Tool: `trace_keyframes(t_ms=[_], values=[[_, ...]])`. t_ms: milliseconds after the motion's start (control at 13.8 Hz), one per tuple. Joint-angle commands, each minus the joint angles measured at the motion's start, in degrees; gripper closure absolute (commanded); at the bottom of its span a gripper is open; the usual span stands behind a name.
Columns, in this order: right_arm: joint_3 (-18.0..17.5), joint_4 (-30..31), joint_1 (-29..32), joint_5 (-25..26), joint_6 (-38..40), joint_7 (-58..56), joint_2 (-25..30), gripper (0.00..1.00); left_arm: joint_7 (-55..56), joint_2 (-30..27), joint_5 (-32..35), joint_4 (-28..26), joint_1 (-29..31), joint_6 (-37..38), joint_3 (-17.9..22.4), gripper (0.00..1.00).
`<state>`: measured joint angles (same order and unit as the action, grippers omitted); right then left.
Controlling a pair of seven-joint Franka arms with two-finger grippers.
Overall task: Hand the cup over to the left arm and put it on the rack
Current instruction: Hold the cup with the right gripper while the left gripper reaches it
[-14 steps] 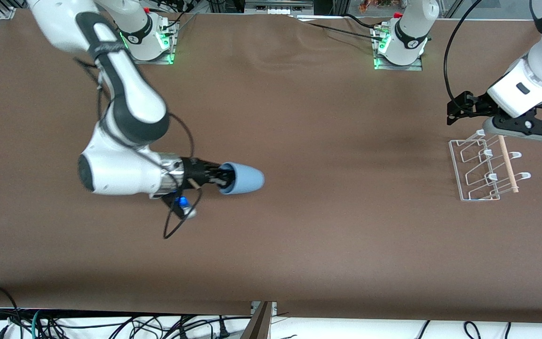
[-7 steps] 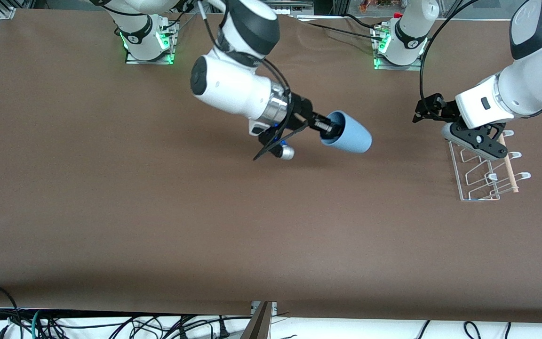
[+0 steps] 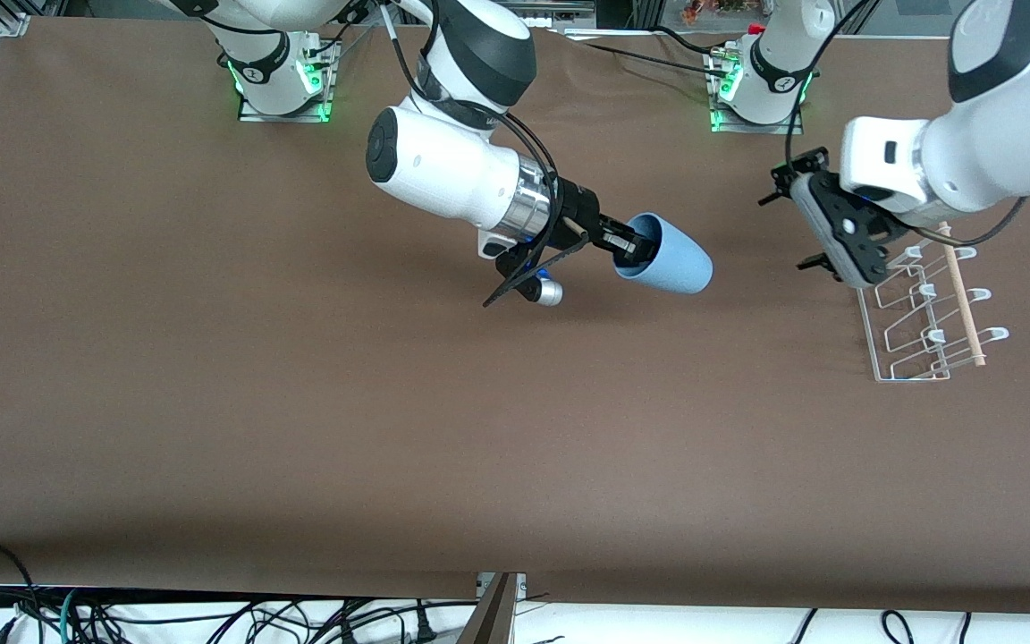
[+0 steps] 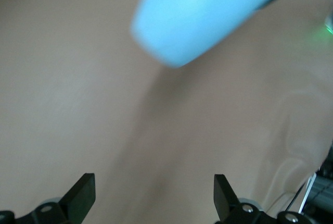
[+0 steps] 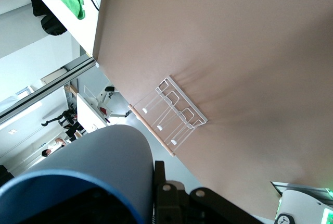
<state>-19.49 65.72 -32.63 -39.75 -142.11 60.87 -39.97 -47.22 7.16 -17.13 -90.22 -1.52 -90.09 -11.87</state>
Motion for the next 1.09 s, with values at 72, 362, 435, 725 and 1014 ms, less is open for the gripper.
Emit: trace_keyframes(t_ms=[72, 362, 435, 725, 1014], values=[[-0.2, -2.2, -0.2, -0.8, 0.8, 0.8, -0.9, 1.00, -12.1, 0.9, -1.8, 1.4, 0.2, -4.9, -3.7, 0.00], [-0.3, -2.3, -0.2, -0.8, 0.7, 1.2, -0.8, 1.00, -20.4, 2.1, -3.9, 1.0, 0.1, -14.0, -3.9, 0.00], [-0.3, -2.3, -0.2, -0.8, 0.7, 1.2, -0.8, 1.00, -20.5, 2.6, -4.1, 1.0, 0.1, -15.9, -4.5, 0.00], [-0.3, -2.8, -0.2, -0.8, 0.7, 1.1, -0.8, 1.00, -20.3, 5.1, -7.9, 0.9, 0.1, -17.9, -7.5, 0.00], [-0.3, -2.8, -0.2, -0.8, 0.7, 1.2, -0.8, 1.00, -20.5, 6.5, -7.7, 1.1, 0.1, -19.6, -8.8, 0.53]])
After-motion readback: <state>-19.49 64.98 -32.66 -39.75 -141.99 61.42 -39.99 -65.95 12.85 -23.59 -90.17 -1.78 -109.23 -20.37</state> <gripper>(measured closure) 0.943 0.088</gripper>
